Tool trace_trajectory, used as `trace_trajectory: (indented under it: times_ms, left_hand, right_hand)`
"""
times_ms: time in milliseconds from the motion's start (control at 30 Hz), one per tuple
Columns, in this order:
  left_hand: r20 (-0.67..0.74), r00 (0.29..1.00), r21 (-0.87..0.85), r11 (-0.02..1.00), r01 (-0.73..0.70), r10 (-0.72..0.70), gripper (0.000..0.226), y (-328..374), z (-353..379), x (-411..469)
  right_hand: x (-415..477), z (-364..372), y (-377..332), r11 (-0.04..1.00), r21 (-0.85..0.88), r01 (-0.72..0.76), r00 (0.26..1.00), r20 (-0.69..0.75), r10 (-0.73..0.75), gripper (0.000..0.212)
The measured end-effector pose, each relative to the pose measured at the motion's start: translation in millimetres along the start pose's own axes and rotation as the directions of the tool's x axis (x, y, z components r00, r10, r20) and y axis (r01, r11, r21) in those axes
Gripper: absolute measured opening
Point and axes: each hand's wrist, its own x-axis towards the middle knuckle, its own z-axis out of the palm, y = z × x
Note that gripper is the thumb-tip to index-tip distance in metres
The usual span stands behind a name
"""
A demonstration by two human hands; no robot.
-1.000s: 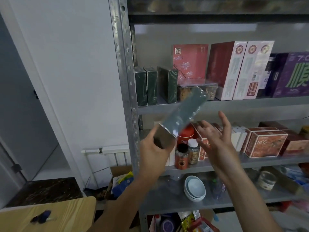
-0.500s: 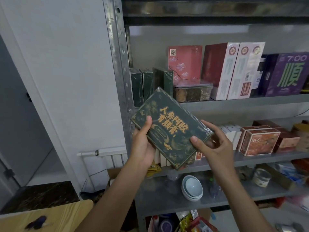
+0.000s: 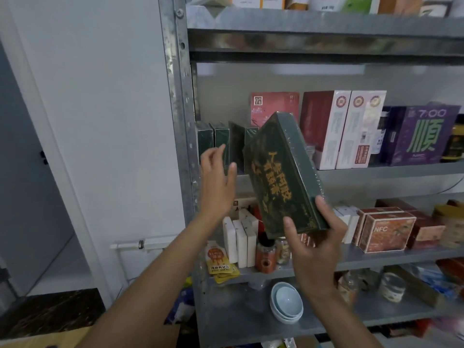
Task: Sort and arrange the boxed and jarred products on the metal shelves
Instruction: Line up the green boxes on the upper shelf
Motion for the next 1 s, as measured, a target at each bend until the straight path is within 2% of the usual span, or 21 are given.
trace_trajectory:
  times_ms: [33, 100, 200, 267, 433, 633, 800, 900, 1000]
  left_hand:
    - [-0.021, 0.994, 0.155, 0.983, -0.101, 0.105, 0.051, -2.0, -1.9, 13.8]
    - [0.05, 0.972, 0.408, 0.884, -0.23, 0.23, 0.062, -5.5, -4.0, 38.7]
    - [0.237, 0.946, 0.636, 0.701, -0.322, 0.22, 0.075, -13.7, -5.8, 65.8]
    - [0.286, 0.942, 0.708, 0.624, -0.331, 0.175, 0.079, -20.1, -5.7, 73.6]
    - [0.288, 0.93, 0.749, 0.551, -0.368, 0.229, 0.071, -22.0, -11.4, 82.3]
    - [0.306, 0.915, 0.688, 0.603, -0.403, 0.262, 0.066, -24.4, -22.0, 87.8]
    - [0.3, 0.916, 0.681, 0.613, -0.401, 0.266, 0.067, -23.4, -25.0, 92.6]
    - [0.283, 0.92, 0.689, 0.61, -0.392, 0.271, 0.064, -23.5, -23.3, 92.3]
    - [0.265, 0.924, 0.688, 0.616, -0.383, 0.277, 0.06, -23.1, -22.1, 92.1]
  right_hand:
    - [4.7, 4.9, 3.0, 1.0, -0.005, 0.001, 1.0, -0.029, -0.001, 0.071]
    - [18.0, 16.7, 6.5, 0.999, 0.02, 0.047, 0.998, -0.045, -0.046, 0.066]
    - [40.0, 37.9, 8.1, 0.994, 0.056, 0.092, 0.995, -0.037, -0.09, 0.061]
    - [49.4, 50.8, 10.6, 0.995, 0.05, 0.091, 0.995, -0.052, -0.088, 0.06]
    - [67.2, 81.8, 17.1, 0.992, 0.075, 0.1, 0.995, -0.009, -0.1, 0.061]
    - [66.8, 101.8, 31.5, 0.999, -0.015, 0.038, 0.999, 0.03, -0.038, 0.061]
    - [52.2, 102.3, 43.3, 0.987, -0.104, 0.12, 0.992, -0.028, -0.124, 0.056]
    - [41.3, 100.1, 49.2, 0.991, -0.122, 0.056, 0.998, 0.012, -0.055, 0.061]
    - [36.1, 99.9, 53.8, 0.98, -0.175, 0.093, 0.994, 0.075, -0.081, 0.064]
